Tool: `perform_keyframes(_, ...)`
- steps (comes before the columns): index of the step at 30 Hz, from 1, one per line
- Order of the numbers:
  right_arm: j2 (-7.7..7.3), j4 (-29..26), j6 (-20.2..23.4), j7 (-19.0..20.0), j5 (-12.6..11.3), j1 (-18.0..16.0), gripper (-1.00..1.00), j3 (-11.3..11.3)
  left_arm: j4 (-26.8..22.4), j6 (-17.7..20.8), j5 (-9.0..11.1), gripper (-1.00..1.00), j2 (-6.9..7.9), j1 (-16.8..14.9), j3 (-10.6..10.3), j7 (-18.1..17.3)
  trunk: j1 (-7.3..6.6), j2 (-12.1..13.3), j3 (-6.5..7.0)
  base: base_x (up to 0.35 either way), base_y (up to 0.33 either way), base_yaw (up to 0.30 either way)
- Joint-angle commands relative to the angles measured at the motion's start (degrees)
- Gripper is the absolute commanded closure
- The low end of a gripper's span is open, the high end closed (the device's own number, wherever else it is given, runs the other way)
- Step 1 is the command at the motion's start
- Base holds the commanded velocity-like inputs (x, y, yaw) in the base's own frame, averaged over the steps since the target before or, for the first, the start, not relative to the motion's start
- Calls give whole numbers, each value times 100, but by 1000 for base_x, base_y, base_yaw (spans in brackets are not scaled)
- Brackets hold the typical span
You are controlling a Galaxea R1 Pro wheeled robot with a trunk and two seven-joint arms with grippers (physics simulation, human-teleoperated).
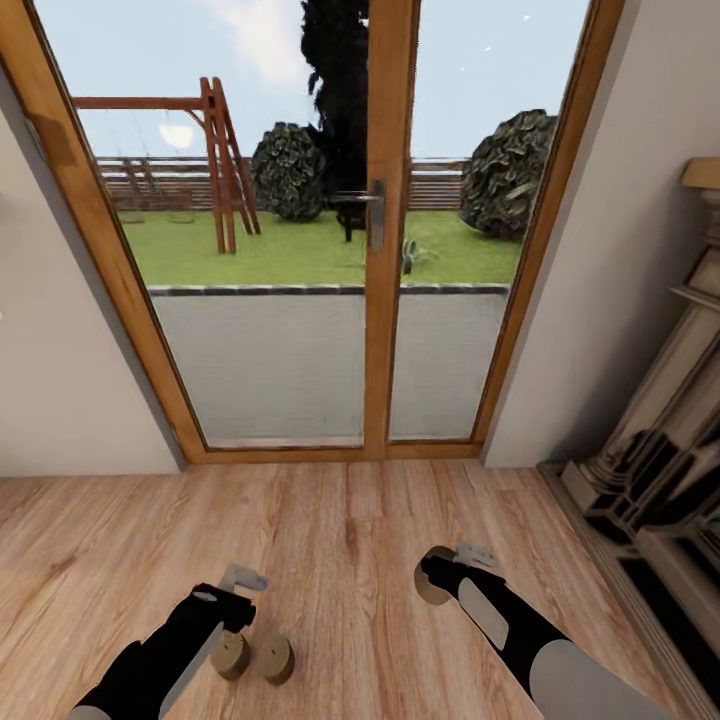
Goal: Place each of the two pumpkins and all three candles from the living room inside a cabinet in the living room (use any cabinet), then make sure every cabinet is closed, and position the cauldron so it is next to a table in the living room.
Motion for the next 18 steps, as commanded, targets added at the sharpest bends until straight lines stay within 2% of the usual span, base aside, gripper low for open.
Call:
perform_keyframes(1,-6,-14,17,-37,-33,-4,100,37,-6,23,47,-100,19,-5,-226,-54,0,-3,-5,16,9,0)
perform_keyframes(2,-6,-14,16,-33,-33,-4,100,37,-3,23,45,-100,28,-5,-371,-168,0,-3,-5,10,6,0)
perform_keyframes(7,-7,-14,5,-11,-32,-4,100,37,126,-1,29,-100,66,-5,-641,-525,0,-3,-5,4,2,0)
perform_keyframes(10,-7,-14,-5,-2,-32,-4,100,37,212,-204,28,-100,65,-5,-688,-564,0,-3,-5,0,0,0)
perform_keyframes(14,-7,-14,-17,7,-33,-4,100,34,237,-279,22,-100,62,-5,-699,-572,0,-3,-5,0,0,0)
perform_keyframes(18,-7,-14,-27,14,-32,-4,100,36,243,-314,19,-100,50,-5,-702,-567,88,-164,-77,0,0,0)
